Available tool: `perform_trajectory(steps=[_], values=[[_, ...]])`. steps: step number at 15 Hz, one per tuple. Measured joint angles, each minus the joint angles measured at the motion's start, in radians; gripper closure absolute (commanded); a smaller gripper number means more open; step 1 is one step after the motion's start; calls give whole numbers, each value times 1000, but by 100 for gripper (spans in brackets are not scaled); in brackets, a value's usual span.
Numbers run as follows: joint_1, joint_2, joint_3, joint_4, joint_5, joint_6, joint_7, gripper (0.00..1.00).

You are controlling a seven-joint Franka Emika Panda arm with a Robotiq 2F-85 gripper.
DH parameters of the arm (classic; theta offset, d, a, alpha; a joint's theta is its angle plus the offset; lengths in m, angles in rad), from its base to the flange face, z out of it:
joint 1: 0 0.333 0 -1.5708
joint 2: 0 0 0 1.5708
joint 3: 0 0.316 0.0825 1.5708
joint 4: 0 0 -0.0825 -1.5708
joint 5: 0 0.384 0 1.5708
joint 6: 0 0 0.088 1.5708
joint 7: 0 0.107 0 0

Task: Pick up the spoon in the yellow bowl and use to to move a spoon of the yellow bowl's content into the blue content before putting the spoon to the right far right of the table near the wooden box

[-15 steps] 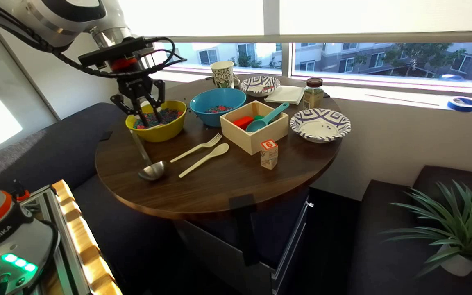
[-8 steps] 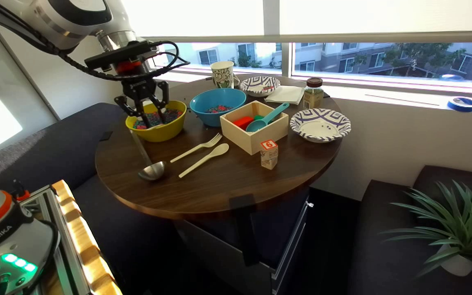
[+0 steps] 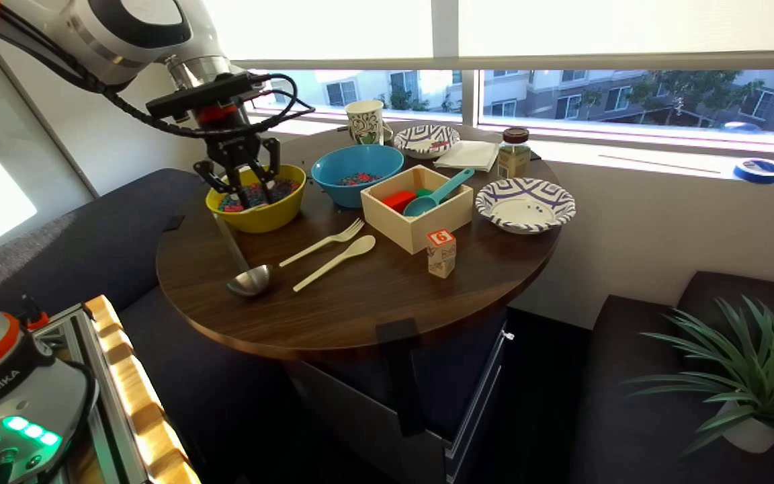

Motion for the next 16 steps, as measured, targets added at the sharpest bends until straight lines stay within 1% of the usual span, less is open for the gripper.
perform_trajectory(steps=[2,4,5,6,7,11,16], values=[[0,6,0,3,8,0,0,75],[0,11,1,6,18,0,0,92],[0,13,1,7,23,0,0,97],[0,14,3,8,27,0,0,99],[0,15,4,9,31,0,0,97],[0,15,15,9,35,0,7,97],[4,-3,52,14,23,-2,33,97]])
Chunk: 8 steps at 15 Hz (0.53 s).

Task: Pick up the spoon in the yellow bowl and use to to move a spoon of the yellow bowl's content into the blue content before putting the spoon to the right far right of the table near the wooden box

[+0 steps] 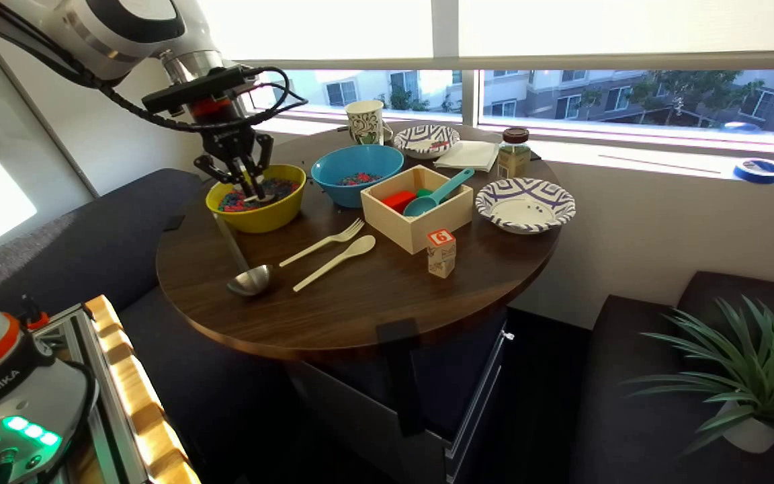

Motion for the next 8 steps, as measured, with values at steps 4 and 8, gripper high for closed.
perform_trajectory(steps=[4,8], values=[[0,-19,22,12,-49,-57,18,97],[1,-27,31,29,-103,-155,24,97]])
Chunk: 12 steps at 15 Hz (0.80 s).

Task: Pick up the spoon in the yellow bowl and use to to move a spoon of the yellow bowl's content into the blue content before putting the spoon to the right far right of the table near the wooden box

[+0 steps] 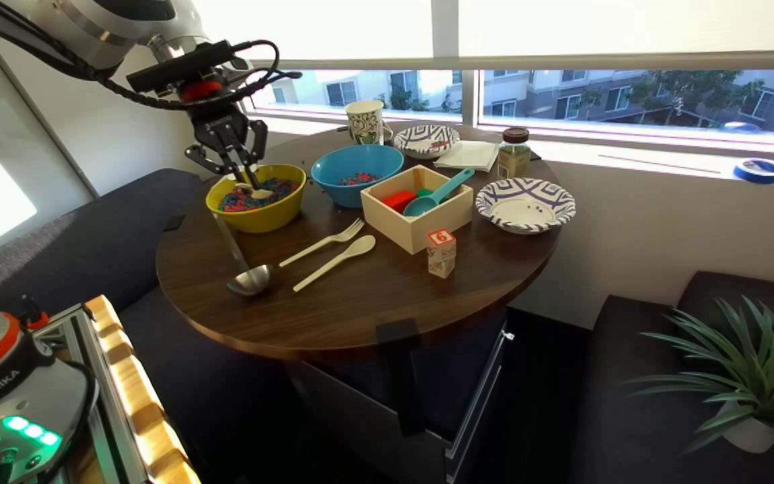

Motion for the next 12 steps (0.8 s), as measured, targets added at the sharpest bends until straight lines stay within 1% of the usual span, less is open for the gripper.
perform_trajectory(steps=[3,6,12], values=[[0,3,2,7,-30,-51,0,97],[1,24,2,9,-36,-55,1,97],[5,106,2,40,-33,-45,11,97]])
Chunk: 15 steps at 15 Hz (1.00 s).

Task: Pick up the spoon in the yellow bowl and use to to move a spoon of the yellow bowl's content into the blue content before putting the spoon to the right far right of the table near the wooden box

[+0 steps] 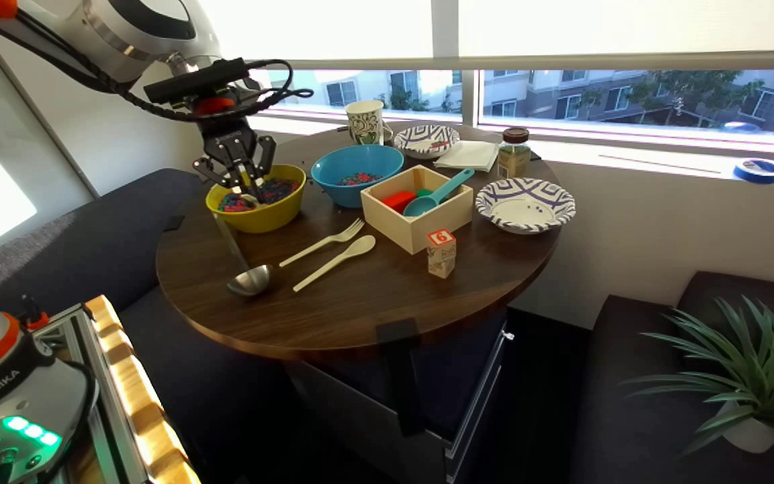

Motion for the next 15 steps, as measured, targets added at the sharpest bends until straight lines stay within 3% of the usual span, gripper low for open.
perform_trajectory(steps=[7,15], values=[[2,37,-7,23,93,94,-23,97],[-9,31,-57,14,189,220,-185,97]])
